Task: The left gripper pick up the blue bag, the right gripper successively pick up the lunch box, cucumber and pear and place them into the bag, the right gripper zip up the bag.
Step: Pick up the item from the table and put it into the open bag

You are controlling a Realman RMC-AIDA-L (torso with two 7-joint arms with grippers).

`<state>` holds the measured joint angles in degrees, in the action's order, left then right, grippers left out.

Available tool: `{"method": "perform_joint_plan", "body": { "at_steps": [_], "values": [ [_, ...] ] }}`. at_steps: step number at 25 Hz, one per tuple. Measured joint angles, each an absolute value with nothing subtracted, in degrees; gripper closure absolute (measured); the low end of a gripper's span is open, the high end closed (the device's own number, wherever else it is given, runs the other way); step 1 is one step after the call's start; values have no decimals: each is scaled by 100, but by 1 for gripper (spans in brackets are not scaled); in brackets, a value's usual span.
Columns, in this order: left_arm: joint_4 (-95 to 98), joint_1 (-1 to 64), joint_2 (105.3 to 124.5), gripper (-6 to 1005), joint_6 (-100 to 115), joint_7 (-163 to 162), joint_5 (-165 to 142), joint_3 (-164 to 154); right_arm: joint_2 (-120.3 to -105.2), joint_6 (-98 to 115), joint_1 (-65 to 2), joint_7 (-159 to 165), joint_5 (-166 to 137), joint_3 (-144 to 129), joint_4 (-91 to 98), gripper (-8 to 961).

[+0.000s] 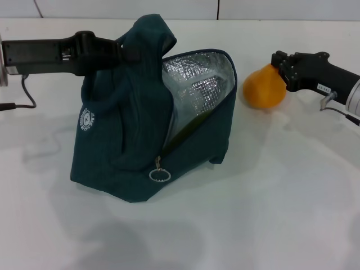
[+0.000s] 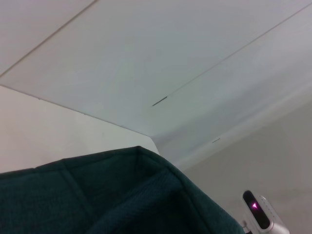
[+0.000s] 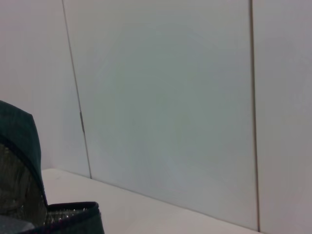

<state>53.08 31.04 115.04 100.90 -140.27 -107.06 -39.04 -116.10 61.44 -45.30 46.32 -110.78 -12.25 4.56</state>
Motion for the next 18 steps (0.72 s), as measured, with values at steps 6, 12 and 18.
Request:
{"method": "perform_joint_plan", "body": {
  "at_steps": [6, 12, 18],
  "values": [
    [5308, 3114, 11505, 892, 10089, -14027, -10713, -3896, -11610, 6143, -4517, 4631, -11064, -1195, 470, 912],
    [5308, 3087, 11505, 891, 10089, -14027, -10715, -3879, -11573, 6547, -4436, 4760, -10669, -1195, 518, 917],
    [5301, 3065, 11505, 890, 10088, -14027, -10714, -3867, -11554, 7950, -4319, 5859, -10109, -1214, 748, 917]
  ]
}}
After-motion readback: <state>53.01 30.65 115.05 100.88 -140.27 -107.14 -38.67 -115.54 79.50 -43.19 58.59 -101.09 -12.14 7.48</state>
